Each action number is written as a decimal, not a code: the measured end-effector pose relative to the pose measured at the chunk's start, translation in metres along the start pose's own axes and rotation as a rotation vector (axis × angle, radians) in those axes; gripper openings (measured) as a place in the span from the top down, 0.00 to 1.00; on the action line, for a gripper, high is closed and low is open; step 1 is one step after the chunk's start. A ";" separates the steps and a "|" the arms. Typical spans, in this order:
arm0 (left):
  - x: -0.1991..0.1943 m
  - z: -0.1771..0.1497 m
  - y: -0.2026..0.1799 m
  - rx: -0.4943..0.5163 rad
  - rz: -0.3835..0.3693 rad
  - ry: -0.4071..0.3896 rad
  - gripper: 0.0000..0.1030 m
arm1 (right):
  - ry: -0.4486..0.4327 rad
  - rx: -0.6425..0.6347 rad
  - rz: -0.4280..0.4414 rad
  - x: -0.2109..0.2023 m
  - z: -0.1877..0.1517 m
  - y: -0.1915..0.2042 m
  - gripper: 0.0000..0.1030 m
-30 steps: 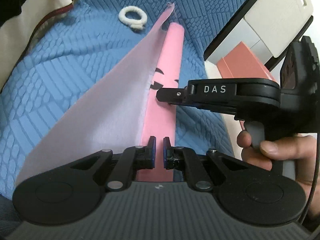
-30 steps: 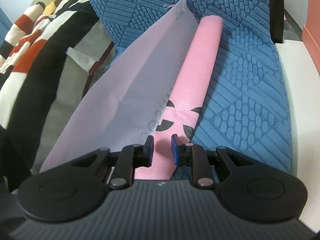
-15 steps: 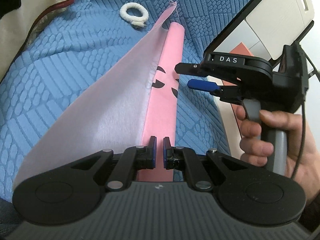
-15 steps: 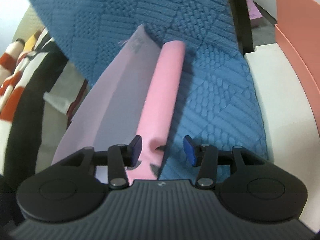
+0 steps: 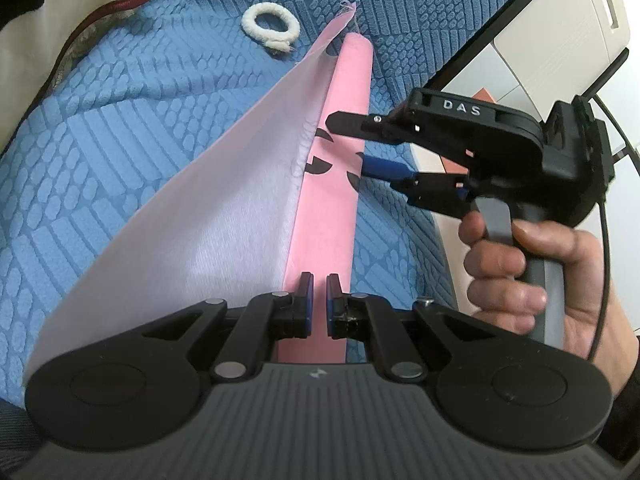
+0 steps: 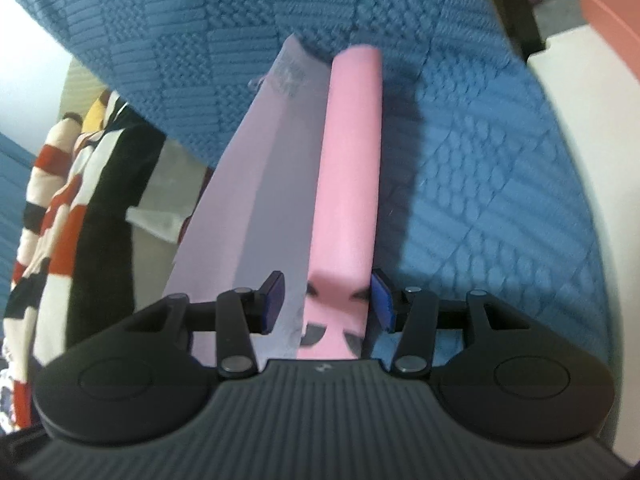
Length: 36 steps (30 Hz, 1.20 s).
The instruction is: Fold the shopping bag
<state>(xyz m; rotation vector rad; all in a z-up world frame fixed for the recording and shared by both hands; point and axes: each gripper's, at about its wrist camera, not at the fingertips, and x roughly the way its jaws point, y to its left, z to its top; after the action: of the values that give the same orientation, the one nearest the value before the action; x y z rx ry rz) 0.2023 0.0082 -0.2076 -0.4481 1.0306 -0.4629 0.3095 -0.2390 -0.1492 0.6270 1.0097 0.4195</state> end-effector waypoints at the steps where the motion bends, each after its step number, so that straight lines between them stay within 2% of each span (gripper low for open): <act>1: 0.000 0.000 0.000 0.001 0.001 -0.001 0.92 | 0.009 0.004 0.006 0.000 -0.003 0.001 0.58; 3: 0.000 -0.001 -0.001 0.003 0.004 -0.006 0.92 | 0.039 0.008 0.014 0.001 -0.009 0.002 0.68; 5: -0.001 -0.001 -0.001 0.004 0.007 -0.015 0.92 | 0.070 -0.003 0.012 0.002 -0.016 0.004 0.84; 8: -0.003 -0.002 -0.003 0.010 0.009 -0.037 0.92 | 0.071 -0.063 -0.017 -0.002 -0.025 0.012 0.89; 18: -0.013 -0.012 -0.023 0.068 0.010 -0.073 0.92 | 0.059 -0.106 -0.046 -0.018 -0.036 0.016 0.91; 20: -0.014 -0.015 -0.031 0.093 0.030 -0.076 0.86 | 0.056 -0.107 -0.049 -0.022 -0.037 0.015 0.91; 21: -0.015 -0.016 -0.034 0.100 0.034 -0.079 0.76 | 0.055 -0.110 -0.051 -0.024 -0.038 0.014 0.91; 22: -0.016 -0.018 -0.037 0.103 0.035 -0.084 0.61 | 0.055 -0.115 -0.051 -0.025 -0.039 0.014 0.91; 24: -0.017 -0.022 -0.044 0.115 0.036 -0.091 0.53 | 0.052 -0.125 -0.060 -0.028 -0.039 0.015 0.91; 30: -0.012 -0.037 -0.069 0.173 0.073 -0.072 0.52 | 0.055 -0.126 -0.075 -0.038 -0.042 0.009 0.91; 36: 0.002 -0.051 -0.095 0.282 0.192 -0.055 0.53 | 0.049 -0.097 -0.109 -0.049 -0.042 -0.001 0.91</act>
<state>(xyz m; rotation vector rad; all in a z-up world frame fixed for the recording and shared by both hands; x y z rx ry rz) 0.1434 -0.0774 -0.1793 -0.1085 0.9277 -0.4132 0.2498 -0.2566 -0.1341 0.4739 1.0590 0.3870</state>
